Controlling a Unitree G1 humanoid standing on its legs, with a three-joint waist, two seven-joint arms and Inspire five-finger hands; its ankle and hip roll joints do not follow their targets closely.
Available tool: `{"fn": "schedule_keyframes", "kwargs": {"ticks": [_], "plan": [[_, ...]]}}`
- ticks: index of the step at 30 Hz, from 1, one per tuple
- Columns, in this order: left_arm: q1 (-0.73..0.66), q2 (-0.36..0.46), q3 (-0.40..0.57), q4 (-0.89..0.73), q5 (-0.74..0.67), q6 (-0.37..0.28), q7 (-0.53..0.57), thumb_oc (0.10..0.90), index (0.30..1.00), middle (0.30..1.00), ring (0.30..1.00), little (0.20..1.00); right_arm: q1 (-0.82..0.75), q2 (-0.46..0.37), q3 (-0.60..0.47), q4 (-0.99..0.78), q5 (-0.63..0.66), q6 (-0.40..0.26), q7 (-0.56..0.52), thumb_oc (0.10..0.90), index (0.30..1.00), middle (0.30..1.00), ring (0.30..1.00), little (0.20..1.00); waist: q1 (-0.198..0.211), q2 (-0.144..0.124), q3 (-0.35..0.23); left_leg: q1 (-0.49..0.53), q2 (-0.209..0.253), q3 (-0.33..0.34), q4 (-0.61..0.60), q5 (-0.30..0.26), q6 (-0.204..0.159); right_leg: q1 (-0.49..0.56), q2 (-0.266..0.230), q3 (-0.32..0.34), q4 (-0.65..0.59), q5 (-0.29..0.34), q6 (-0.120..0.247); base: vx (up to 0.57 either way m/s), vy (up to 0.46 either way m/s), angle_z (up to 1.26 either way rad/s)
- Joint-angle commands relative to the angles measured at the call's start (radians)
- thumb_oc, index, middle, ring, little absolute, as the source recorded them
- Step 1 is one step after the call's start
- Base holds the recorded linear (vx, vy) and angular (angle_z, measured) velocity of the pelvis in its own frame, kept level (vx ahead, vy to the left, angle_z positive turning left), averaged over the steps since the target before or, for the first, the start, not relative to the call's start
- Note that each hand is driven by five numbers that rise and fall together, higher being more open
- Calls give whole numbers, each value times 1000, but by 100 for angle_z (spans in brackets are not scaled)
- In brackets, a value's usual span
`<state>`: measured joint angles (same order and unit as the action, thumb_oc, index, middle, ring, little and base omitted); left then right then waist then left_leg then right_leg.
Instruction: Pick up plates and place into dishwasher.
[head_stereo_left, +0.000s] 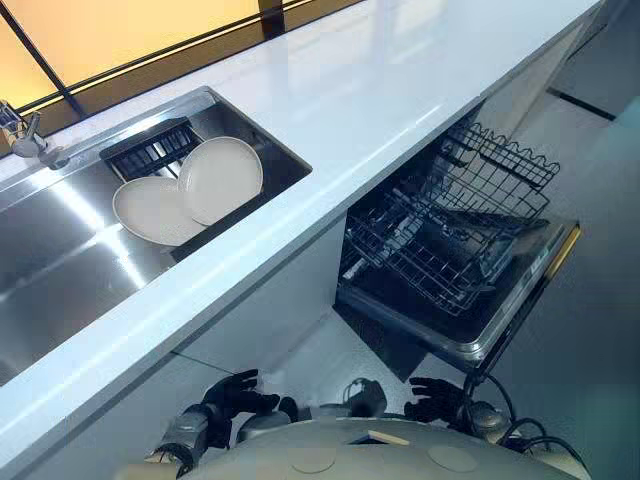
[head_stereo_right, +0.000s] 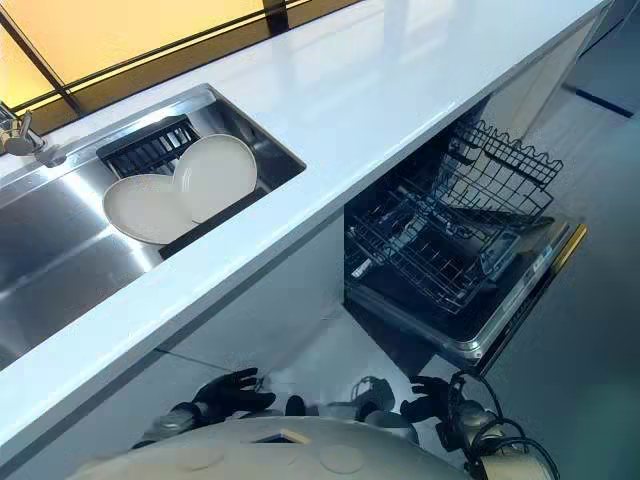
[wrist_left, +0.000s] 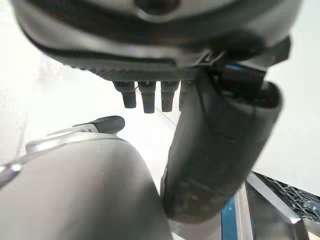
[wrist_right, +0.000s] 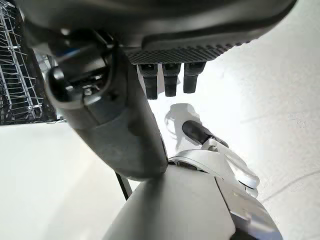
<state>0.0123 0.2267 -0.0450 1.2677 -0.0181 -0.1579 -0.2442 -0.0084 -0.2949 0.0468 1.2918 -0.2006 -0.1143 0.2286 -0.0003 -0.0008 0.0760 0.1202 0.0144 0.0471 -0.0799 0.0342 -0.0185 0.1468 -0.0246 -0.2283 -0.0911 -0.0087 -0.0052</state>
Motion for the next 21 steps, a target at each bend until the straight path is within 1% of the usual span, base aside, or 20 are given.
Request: {"fn": "schedule_keyframes", "kwargs": {"ticks": [1,4,7,8,10,11,12,13,15,16,17,21], "plan": [[-29,-2,-20,31,11,-46,-18,800,900,900,900,900,-18,8,16,40,-29,-30,26,800,900,900,900,900,16,14,-5,-22,-40,23,35,-100,19,-57,13,-1,114,-110,40,382,-314,71],[-30,0,-17,31,1,-41,-23,800,900,900,900,900,-18,6,16,41,-30,-33,24,800,900,900,900,900,15,15,-2,-20,-39,24,34,-100,19,-58,12,-1,115,-111,40,0,0,0],[-32,4,-20,29,5,-68,-46,800,900,900,900,900,-18,3,15,41,-35,-37,26,800,900,900,900,900,13,15,0,-24,-39,25,36,-99,20,-62,12,3,117,-110,41,0,0,0],[-35,5,-24,24,-5,-89,-60,800,900,900,900,900,-20,2,18,38,-37,-36,26,800,900,900,900,900,12,16,2,-25,-39,25,36,-99,20,-64,12,4,118,-110,41,0,0,0],[-41,7,-37,1,-18,-156,-68,800,900,900,900,900,-22,-1,22,33,-38,-38,22,800,900,900,900,900,10,17,5,-23,-39,26,34,-98,20,-66,13,7,121,-109,42,0,0,0],[-48,7,-51,-27,-45,-178,-89,800,900,900,900,900,-23,-4,23,26,-36,-37,21,800,900,900,900,900,7,19,7,-23,-38,28,33,-98,19,-68,13,9,122,-109,43,0,0,0],[-54,6,-64,-57,-76,-194,-128,800,900,900,900,900,-26,-8,25,19,-34,-32,23,800,900,900,900,900,6,20,9,-25,-37,30,33,-98,19,-71,13,11,122,-108,44,0,0,0],[-60,5,-77,-96,-124,-189,-180,800,900,900,900,900,-28,-13,25,12,-36,-29,27,800,900,900,900,900,6,22,12,-28,-36,31,34,-98,19,-74,13,12,123,-108,44,-44,14,0],[-75,2,-111,-186,-234,-130,-308,800,900,900,900,900,-38,-25,26,5,-40,-25,34,800,900,900,900,900,5,27,18,-32,-34,34,33,-97,21,-81,13,14,126,-106,45,-52,8,-1],[-81,2,-126,-219,-258,-122,-349,800,900,900,900,900,-43,-29,26,2,-38,-23,38,800,900,900,900,900,6,30,20,-31,-34,35,31,-97,22,-82,12,14,127,-105,46,-40,5,-1],[-87,4,-144,-252,-261,-140,-398,800,900,900,900,900,-46,-33,25,1,-37,-24,40,800,900,900,900,900,6,32,23,-30,-34,35,27,-95,23,-83,12,14,127,-104,47,-34,6,-2],[-117,24,-248,-465,-275,-150,-612,800,900,900,900,900,-58,-45,38,-27,-28,-15,34,800,900,900,900,900,3,45,31,-31,-34,32,15,-87,24,-94,10,20,130,-97,52,-33,17,-2]]}}
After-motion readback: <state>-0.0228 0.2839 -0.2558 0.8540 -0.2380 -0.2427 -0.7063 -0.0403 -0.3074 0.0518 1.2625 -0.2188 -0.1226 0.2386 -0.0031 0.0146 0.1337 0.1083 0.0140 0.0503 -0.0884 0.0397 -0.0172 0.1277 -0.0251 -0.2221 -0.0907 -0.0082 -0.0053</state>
